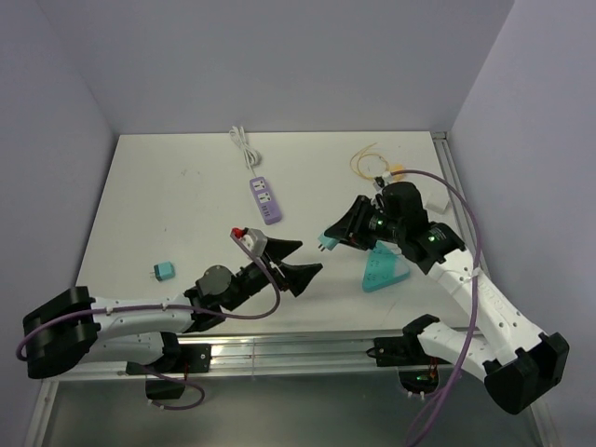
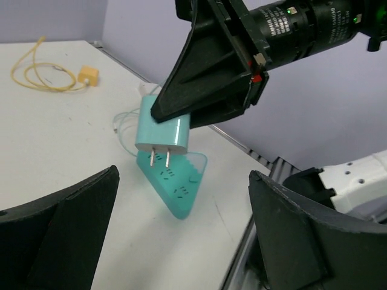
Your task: Insert the plug
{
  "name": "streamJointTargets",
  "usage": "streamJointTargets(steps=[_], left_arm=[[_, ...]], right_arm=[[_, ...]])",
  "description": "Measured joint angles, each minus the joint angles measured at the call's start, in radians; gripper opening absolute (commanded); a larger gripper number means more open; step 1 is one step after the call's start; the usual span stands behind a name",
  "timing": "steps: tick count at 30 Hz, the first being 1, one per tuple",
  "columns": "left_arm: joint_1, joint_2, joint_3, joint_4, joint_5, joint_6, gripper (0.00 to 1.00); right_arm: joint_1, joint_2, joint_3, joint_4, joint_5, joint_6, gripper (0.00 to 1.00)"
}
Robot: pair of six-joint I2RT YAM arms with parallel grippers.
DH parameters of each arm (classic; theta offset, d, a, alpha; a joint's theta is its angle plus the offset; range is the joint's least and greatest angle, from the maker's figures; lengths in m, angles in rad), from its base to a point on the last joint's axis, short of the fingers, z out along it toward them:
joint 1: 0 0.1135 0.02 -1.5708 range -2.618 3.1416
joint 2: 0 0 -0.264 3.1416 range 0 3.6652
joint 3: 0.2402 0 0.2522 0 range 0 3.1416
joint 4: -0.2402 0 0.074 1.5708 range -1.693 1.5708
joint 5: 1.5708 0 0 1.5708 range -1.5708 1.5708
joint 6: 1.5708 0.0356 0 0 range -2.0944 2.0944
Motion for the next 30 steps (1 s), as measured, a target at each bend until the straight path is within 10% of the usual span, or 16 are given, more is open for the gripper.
streamJointTargets(steps=[30], left_arm=[[-0.057, 0.227, 0.085, 0.233, -0.084, 0.183, 0.75]], right_arm=[[0.001, -0.148, -0.091, 0.055, -0.095, 0.129, 0.0]])
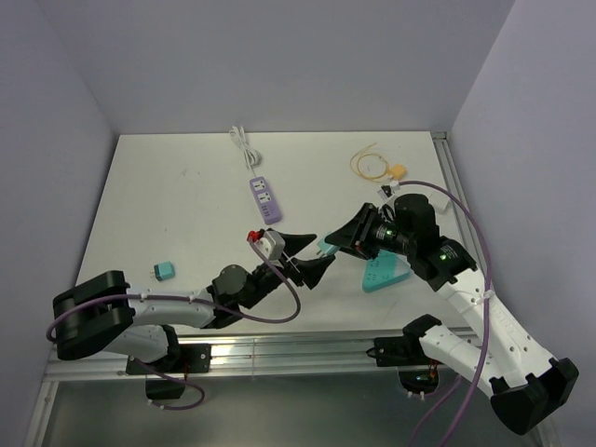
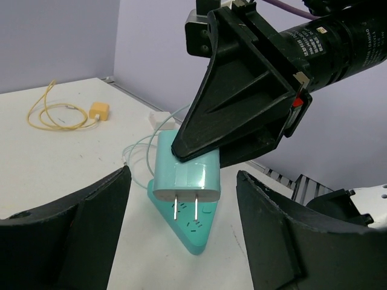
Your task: Insert the plug
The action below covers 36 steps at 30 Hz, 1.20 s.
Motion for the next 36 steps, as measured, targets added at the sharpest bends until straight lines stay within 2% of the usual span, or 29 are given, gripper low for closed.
streamJointTargets(steps=[3, 6, 9, 10, 12, 13, 14, 15, 18, 19, 22, 28, 36], left_arm=[[0.0, 0.015, 0.016, 0.0, 0.003, 0.0, 0.74], [0.0, 0.025, 0.031, 0.001, 0.003, 0.0, 0.69], [0.0, 0.035, 0.043, 0.0, 0.003, -0.003, 0.52], [0.0, 0.037, 0.046, 0.001, 0.006, -0.004, 0.41], [0.001, 0.039, 0.05, -0.002, 0.015, -0.003, 0.29], [0.002, 0.039, 0.052, -0.005, 0.017, -0.005, 0.11], [0.007, 0.039, 0.052, -0.006, 0.027, -0.005, 0.0], [0.012, 0.039, 0.052, -0.009, 0.039, -0.004, 0.0], [0.029, 0.032, 0.051, -0.024, 0.084, -0.004, 0.0], [0.039, 0.026, 0.049, -0.031, 0.11, -0.003, 0.0], [0.08, 0.005, 0.034, -0.033, 0.219, -0.004, 0.0], [0.155, -0.043, -0.011, -0.04, 0.404, -0.001, 0.0], [0.209, -0.074, -0.057, -0.056, 0.519, 0.01, 0.0]], right_arm=[[0.0, 0.0, 0.0, 0.0, -0.005, 0.0, 0.0], [0.0, 0.0, 0.0, 0.0, -0.011, 0.0, 0.0], [0.0, 0.0, 0.0, 0.0, -0.022, 0.0, 0.0], [0.0, 0.0, 0.0, 0.0, -0.025, 0.0, 0.0], [0.0, 0.0, 0.0, 0.0, -0.027, -0.002, 0.0], [0.0, 0.0, 0.0, 0.0, -0.029, -0.003, 0.0], [0.0, 0.0, 0.0, 0.0, -0.027, -0.006, 0.0], [0.0, 0.0, 0.0, -0.001, -0.027, -0.01, 0.01], [0.0, 0.001, 0.006, -0.014, -0.029, -0.034, 0.13], [0.0, 0.002, 0.011, -0.025, -0.032, -0.046, 0.24], [0.002, 0.017, 0.041, -0.064, -0.049, -0.085, 0.39], [0.011, 0.046, 0.069, -0.103, -0.113, -0.143, 0.5], [0.008, 0.051, 0.071, -0.115, -0.173, -0.188, 0.5]])
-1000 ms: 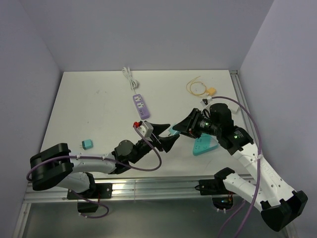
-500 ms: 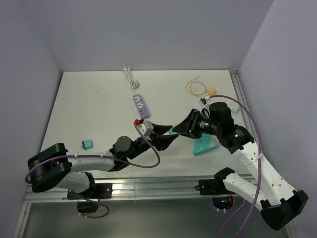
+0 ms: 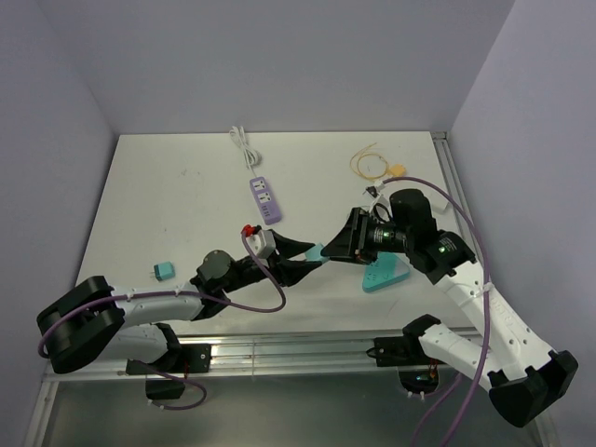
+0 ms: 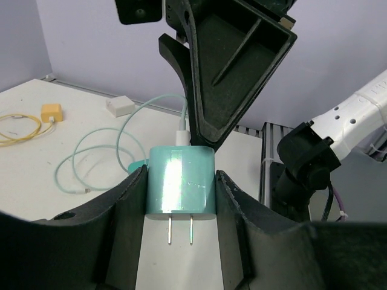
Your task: Insert the plug
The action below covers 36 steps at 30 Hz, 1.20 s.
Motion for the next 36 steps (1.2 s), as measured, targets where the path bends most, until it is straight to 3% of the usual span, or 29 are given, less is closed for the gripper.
streamJointTargets(steps=[16, 26, 27, 31, 32, 33, 34, 35, 36], left_arm=[[0.012, -0.022, 0.0, -0.042, 0.048, 0.044, 0.0], [0.014, -0.021, 0.0, -0.05, 0.092, 0.045, 0.0], [0.014, -0.02, 0.0, -0.051, 0.097, 0.045, 0.0], [0.016, -0.016, 0.002, -0.053, 0.111, 0.052, 0.0], [0.018, -0.014, 0.002, -0.053, 0.111, 0.051, 0.05], [0.019, -0.014, 0.003, -0.059, 0.108, 0.048, 0.18], [0.019, -0.014, 0.008, -0.074, 0.098, 0.042, 0.49], [0.019, -0.014, 0.017, -0.094, 0.086, 0.03, 0.58], [0.018, -0.014, 0.023, -0.111, 0.071, 0.018, 0.75]], right_arm=[[-0.002, 0.07, 0.0, -0.035, -0.039, -0.033, 0.52], [-0.002, 0.124, 0.0, -0.021, -0.098, -0.034, 0.46], [-0.002, 0.13, 0.0, -0.02, -0.108, -0.034, 0.42], [-0.005, 0.146, -0.002, -0.012, -0.143, -0.034, 0.0], [-0.007, 0.149, -0.004, -0.007, -0.149, -0.033, 0.0], [-0.01, 0.15, -0.009, -0.001, -0.154, -0.032, 0.0], [-0.012, 0.152, -0.011, 0.001, -0.154, -0.032, 0.0], [-0.015, 0.153, -0.011, 0.001, -0.149, -0.036, 0.0], [-0.017, 0.153, -0.011, 0.001, -0.138, -0.044, 0.0]])
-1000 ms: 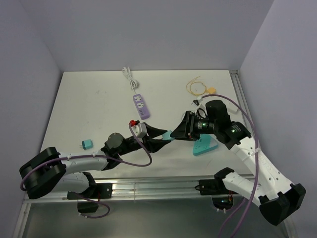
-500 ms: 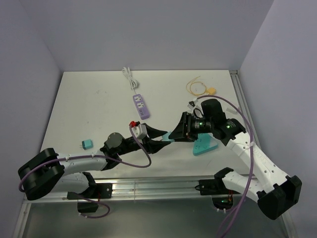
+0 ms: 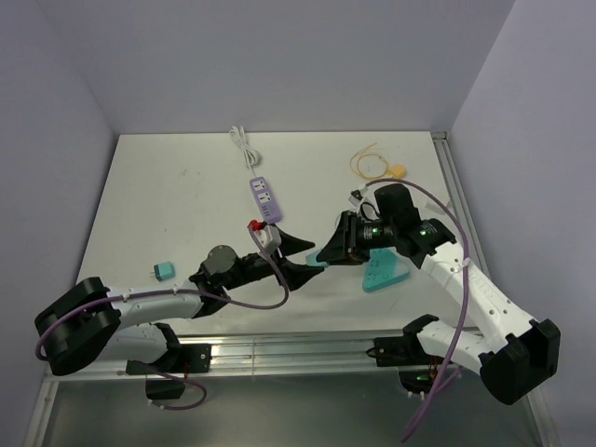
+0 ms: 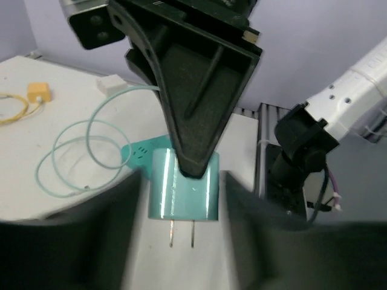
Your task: Insert the plug
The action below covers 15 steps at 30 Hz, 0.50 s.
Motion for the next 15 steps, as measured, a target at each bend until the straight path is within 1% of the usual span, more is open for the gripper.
streamJointTargets(steps=[2, 3, 5, 10, 12, 14, 15], left_arm=[[0.0, -0.006, 0.013, -0.03, -0.063, -0.052, 0.93], [0.0, -0.019, 0.014, -0.042, -0.097, -0.079, 0.95], [0.001, -0.065, 0.014, -0.074, -0.181, -0.132, 0.96], [0.001, -0.23, 0.018, -0.226, -0.434, -0.247, 0.95], [0.003, -0.278, 0.019, -0.293, -0.509, -0.274, 0.95], [0.005, -0.312, 0.019, -0.339, -0.552, -0.295, 0.94], [0.006, -0.329, 0.017, -0.359, -0.57, -0.304, 0.94]], right_arm=[[0.0, 0.009, 0.011, -0.025, 0.032, -0.037, 0.0], [-0.001, 0.023, 0.029, -0.055, 0.061, -0.06, 0.0], [-0.006, 0.063, 0.087, -0.12, 0.143, -0.105, 0.0], [-0.03, 0.221, 0.355, -0.25, 0.463, -0.217, 0.0], [-0.049, 0.301, 0.496, -0.292, 0.608, -0.258, 0.0], [-0.061, 0.384, 0.636, -0.331, 0.763, -0.297, 0.0], [-0.066, 0.443, 0.742, -0.373, 0.846, -0.317, 0.0]])
